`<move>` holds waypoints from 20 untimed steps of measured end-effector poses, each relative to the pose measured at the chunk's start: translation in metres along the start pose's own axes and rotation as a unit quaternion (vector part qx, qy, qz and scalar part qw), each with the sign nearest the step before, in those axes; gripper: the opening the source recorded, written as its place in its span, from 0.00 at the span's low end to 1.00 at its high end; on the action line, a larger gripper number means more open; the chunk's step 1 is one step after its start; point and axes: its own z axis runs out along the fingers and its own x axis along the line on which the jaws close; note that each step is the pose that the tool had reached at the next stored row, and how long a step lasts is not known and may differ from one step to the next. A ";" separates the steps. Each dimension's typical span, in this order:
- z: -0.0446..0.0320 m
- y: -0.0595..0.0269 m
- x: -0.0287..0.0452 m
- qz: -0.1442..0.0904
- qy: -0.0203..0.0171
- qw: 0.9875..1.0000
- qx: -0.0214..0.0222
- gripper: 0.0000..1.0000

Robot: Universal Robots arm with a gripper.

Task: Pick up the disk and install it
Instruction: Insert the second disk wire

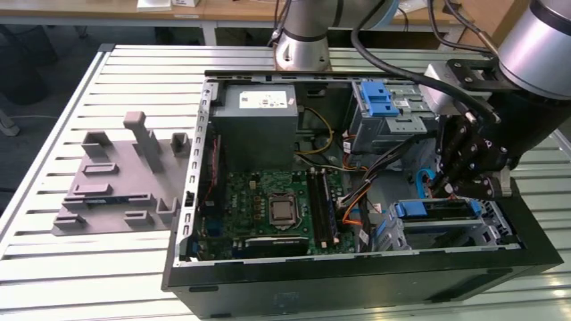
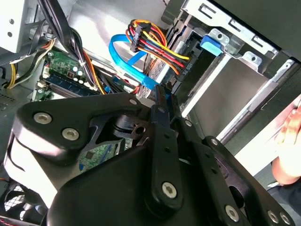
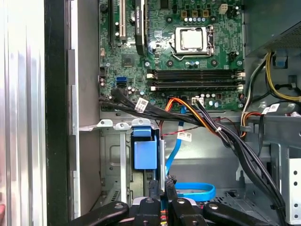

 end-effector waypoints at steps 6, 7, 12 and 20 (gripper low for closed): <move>0.0019 -0.0001 0.0048 0.000 0.000 1.000 0.000 0.16; 0.0021 -0.0002 0.0058 0.000 0.000 1.000 0.000 0.16; 0.0027 -0.0006 0.0068 0.000 0.000 1.000 0.000 0.16; 0.0060 -0.0020 0.0073 0.000 0.000 1.000 0.000 0.16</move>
